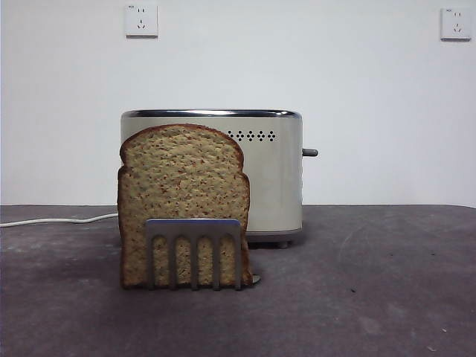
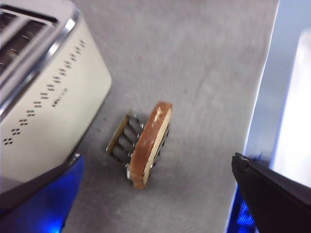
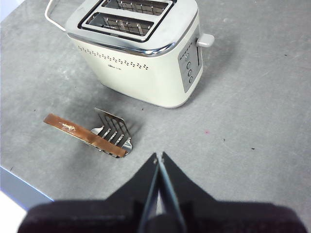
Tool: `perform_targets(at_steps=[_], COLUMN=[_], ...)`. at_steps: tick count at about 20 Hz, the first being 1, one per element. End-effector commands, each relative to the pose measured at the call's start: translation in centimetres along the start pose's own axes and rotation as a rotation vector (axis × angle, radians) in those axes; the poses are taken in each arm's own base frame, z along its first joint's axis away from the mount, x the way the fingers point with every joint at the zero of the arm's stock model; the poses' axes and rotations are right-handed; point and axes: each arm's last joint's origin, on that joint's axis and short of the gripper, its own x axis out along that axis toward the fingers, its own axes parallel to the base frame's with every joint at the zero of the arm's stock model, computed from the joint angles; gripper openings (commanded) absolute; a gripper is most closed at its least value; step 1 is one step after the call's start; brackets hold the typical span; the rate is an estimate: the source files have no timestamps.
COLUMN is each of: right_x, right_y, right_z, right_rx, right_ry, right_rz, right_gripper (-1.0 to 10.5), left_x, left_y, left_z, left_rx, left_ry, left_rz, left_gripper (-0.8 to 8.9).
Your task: Pick up a slice of bread from the rack,put the bread on the toaster,press the button
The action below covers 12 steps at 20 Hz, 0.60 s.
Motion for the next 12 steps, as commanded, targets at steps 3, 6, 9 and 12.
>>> perform_targets(at_steps=[3, 6, 9, 12], right_x=[0.2, 0.3, 0.3, 0.3], right_y=[-0.1, -0.1, -0.1, -0.1], right_z=[0.1, 0.1, 0.1, 0.1], right_rx=[-0.007, -0.006, -0.006, -0.006], right_ry=[0.006, 0.008, 0.008, 0.008], right_rz=[0.006, 0.006, 0.007, 0.007], right_gripper=[-0.1, -0.1, -0.1, -0.1], left_x=[4.7, 7.5, 10.0, 11.9], left_y=[0.0, 0.4, 0.8, 1.0], left_z=[1.3, 1.8, 1.5, 1.1], left_rx=[0.168, 0.221, 0.254, 0.282], left_ry=[0.087, 0.1, 0.163, 0.203], left_rz=[0.002, -0.011, -0.034, -0.06], left_gripper=[6.24, 6.24, 6.24, 6.23])
